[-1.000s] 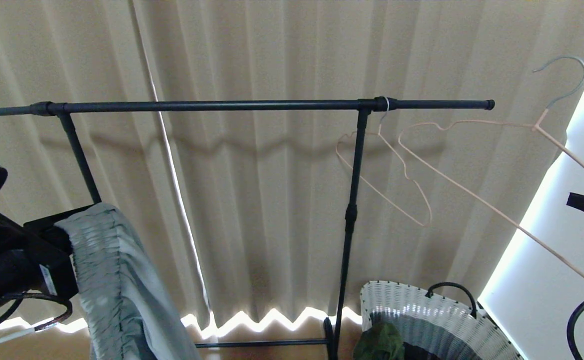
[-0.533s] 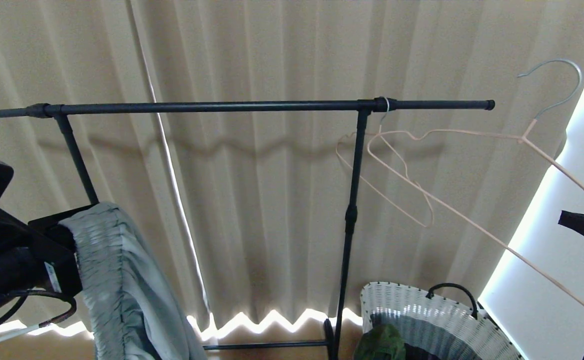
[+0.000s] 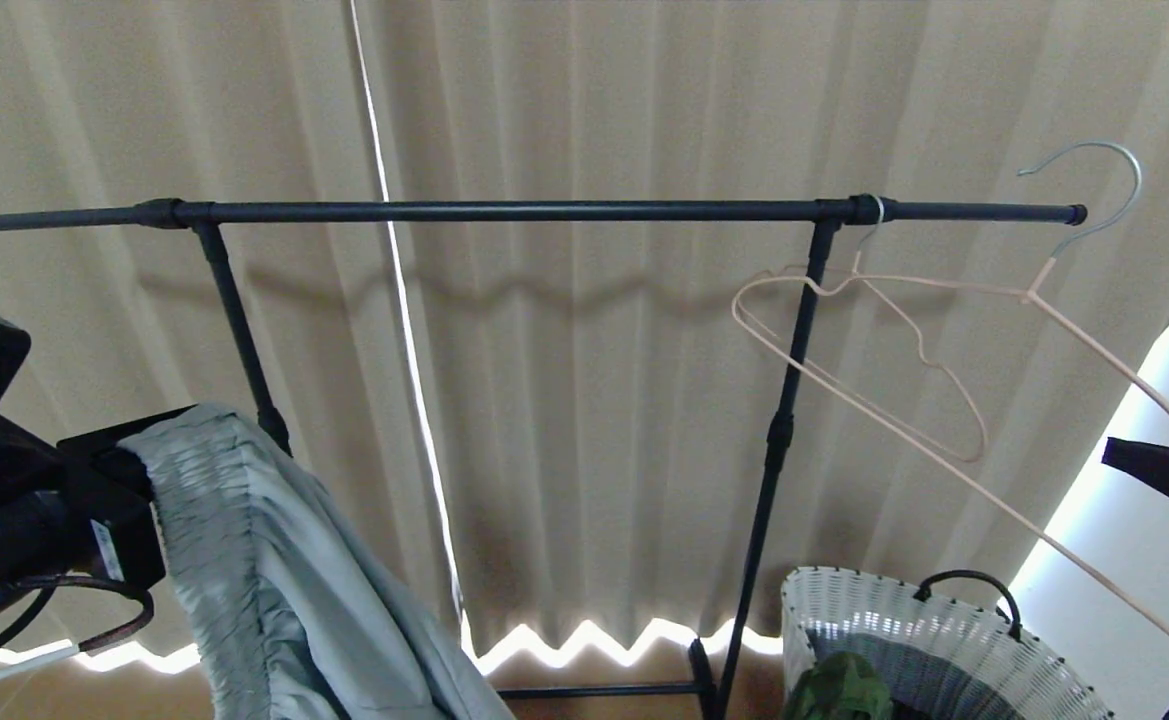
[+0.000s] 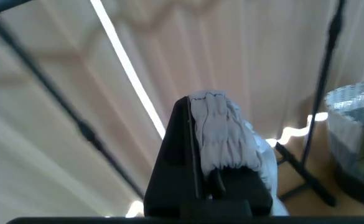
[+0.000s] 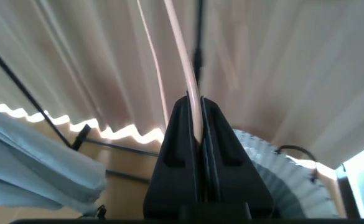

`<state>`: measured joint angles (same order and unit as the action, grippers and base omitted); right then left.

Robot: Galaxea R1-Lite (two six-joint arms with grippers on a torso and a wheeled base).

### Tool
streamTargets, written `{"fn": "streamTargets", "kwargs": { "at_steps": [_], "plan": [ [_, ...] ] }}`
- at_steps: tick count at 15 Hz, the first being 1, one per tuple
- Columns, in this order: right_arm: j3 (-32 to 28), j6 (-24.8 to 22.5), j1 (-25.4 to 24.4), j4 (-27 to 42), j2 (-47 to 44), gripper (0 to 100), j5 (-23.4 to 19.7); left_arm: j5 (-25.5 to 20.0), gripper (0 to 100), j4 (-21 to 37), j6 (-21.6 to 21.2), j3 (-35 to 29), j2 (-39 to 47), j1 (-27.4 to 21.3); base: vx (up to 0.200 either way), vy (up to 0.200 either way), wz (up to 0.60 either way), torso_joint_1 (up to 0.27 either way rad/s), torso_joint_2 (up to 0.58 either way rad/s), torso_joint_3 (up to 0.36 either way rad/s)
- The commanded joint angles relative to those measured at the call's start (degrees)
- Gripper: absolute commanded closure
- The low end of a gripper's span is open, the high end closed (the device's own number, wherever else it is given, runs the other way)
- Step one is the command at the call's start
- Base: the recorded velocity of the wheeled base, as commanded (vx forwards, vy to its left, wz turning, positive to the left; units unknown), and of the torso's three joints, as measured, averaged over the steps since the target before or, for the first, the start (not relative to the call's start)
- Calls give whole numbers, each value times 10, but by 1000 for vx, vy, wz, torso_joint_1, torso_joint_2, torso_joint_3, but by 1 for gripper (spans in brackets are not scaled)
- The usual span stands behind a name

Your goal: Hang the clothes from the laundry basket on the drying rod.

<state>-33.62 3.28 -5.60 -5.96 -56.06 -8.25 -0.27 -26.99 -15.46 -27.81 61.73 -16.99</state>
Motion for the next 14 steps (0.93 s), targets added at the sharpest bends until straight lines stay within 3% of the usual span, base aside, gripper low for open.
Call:
{"fn": "streamTargets", "kwargs": {
  "at_steps": [1, 5, 8, 10, 14],
  "plan": [
    [0, 0, 0, 1, -4, 100, 0, 0, 100, 0, 0, 1, 1, 0, 0, 200, 0, -2, 2, -2],
    [4, 0, -8, 7, -33, 100, 3, -1, 100, -1, -4, 1, 4, -1, 0, 50, 0, 1, -2, 2],
    [7, 1, -62, 26, -41, 100, 3, 19, 100, 4, -3, -18, 31, -1, 0, 0, 0, 0, 0, 0],
    [6, 2, -106, 25, -45, 100, 3, 48, 100, 4, -3, -41, 67, -3, 0, 0, 0, 0, 0, 0],
    [0, 24, -221, -2, -75, 100, 0, 177, 100, 22, 2, -152, 197, -50, 0, 0, 0, 0, 0, 0]
  ]
}}
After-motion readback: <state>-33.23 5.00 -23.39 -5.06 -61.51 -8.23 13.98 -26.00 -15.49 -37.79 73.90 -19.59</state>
